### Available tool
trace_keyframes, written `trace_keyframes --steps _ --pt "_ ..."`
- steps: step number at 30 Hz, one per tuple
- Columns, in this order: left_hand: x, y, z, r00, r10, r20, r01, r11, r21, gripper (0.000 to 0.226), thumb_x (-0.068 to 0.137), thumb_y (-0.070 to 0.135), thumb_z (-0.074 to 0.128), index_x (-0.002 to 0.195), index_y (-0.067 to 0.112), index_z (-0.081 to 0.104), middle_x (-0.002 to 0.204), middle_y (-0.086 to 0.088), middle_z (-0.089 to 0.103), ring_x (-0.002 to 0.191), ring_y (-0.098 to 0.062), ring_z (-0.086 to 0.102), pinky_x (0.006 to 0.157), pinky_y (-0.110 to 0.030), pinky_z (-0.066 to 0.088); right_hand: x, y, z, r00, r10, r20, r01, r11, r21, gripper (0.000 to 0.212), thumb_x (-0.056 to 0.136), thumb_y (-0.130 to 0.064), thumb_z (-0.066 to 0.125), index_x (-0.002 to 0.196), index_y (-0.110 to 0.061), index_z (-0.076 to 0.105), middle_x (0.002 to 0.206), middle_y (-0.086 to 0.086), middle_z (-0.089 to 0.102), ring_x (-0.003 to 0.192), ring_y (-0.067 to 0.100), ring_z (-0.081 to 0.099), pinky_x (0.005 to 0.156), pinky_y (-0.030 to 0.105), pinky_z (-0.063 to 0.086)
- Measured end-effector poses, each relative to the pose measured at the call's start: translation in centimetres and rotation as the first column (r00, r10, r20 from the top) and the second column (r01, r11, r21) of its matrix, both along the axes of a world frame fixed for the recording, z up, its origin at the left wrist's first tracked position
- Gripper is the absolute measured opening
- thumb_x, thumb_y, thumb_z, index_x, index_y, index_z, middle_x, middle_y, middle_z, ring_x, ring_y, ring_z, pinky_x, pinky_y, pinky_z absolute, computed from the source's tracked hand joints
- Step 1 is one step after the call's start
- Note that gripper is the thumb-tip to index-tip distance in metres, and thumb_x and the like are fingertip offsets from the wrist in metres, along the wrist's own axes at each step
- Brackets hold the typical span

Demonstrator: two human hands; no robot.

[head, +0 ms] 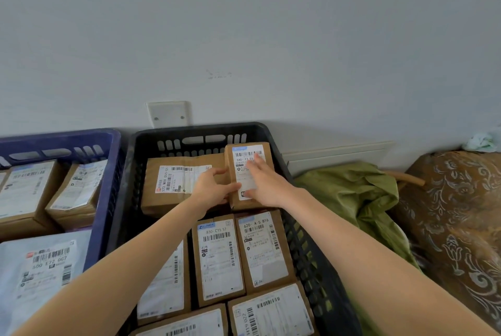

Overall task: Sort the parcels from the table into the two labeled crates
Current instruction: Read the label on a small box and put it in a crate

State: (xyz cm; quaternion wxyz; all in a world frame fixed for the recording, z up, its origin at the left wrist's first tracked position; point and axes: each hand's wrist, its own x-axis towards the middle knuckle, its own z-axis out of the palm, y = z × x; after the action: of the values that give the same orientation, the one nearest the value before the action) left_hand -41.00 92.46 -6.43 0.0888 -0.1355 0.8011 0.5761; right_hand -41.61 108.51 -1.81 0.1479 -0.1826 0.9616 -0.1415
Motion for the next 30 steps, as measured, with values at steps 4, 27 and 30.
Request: trace_keyframes --steps 4,27,30 --pt "0.5 -0.3 -0.2 0.963 -0.134 -0.232 0.023 0.905 -0.424 0.063 0.082 0.035 0.073 0.138 0.022 0.047 0.132 -0.002 0.054 0.110 -0.016 0.055 0.088 -0.029 0.049 -1.6 -0.3 0.3 0.993 0.048 0.105 -0.056 0.996 0.074 0.095 0.088 -0.036 0.068 0.155 -0.019 0.004 0.162 0.006 -0.014 0.150 0.028 0.003 0.119 0.045 0.014" --pt "-0.7 -2.2 -1.9 0.771 -0.634 -0.055 0.261 0.394 -0.881 0.104 0.075 0.080 0.048 0.155 0.025 0.010 0.163 0.003 0.000 0.149 -0.014 -0.001 0.118 -0.037 -0.002 -4.3 -0.3 -0.8 0.985 0.052 0.163 -0.077 0.986 0.150 0.098 0.083 -0.025 0.075 0.155 -0.025 0.009 0.163 0.004 -0.007 0.149 0.031 0.006 0.118 0.045 0.018" --pt "-1.2 -2.1 -1.9 0.769 -0.638 -0.037 0.255 0.359 -0.898 0.104 0.075 0.081 0.048 0.154 0.024 0.012 0.162 0.002 0.002 0.149 -0.015 0.001 0.114 -0.035 -0.007 -4.6 -0.3 -1.1 0.982 0.036 0.185 -0.063 0.988 0.141 0.098 0.083 -0.024 0.075 0.155 -0.026 0.009 0.163 0.003 -0.007 0.149 0.031 0.006 0.118 0.045 0.018"
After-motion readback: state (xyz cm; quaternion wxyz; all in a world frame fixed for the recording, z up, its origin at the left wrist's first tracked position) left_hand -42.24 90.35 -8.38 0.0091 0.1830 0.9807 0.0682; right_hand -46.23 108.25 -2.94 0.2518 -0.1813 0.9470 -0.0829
